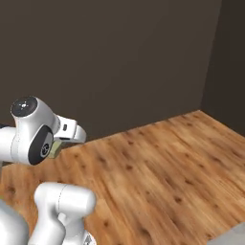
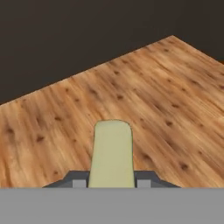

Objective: Retrieve the butter from the fridge and place it on a plate on the dining table. Then retrieve the butter knife by the fridge and place it near the plate.

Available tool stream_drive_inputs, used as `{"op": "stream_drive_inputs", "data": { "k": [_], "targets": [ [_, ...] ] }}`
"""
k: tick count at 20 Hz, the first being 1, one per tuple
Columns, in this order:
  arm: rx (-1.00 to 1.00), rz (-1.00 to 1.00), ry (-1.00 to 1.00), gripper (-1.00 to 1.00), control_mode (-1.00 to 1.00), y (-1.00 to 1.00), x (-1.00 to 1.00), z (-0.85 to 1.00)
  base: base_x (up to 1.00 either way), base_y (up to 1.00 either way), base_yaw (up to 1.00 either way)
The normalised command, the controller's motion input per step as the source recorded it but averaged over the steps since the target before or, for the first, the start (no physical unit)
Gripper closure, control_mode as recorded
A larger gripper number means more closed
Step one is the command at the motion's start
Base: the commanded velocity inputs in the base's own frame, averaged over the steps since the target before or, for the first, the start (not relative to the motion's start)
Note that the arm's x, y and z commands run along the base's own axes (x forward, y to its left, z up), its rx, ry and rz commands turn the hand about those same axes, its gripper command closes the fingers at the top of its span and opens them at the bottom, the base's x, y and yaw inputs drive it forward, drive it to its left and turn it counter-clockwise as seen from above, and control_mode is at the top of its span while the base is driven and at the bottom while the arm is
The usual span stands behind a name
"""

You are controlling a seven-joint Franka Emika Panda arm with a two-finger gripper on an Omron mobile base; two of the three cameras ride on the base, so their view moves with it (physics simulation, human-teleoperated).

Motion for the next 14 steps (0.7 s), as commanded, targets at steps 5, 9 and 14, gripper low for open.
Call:
{"op": "stream_drive_inputs", "data": {
  "k": [5, 9, 14],
  "targets": [
    [0.00, 0.00, 0.00, 1.00, 1.00, 0.00, 0.00, 0.00, 0.75, 0.45, -0.66],
    [0.00, 0.00, 0.00, 1.00, 1.00, 0.00, 0.00, 0.00, 0.70, 0.37, -0.71],
    [0.00, 0.00, 0.00, 1.00, 1.00, 0.00, 0.00, 0.00, 0.59, 0.32, -0.76]
  ]
}}
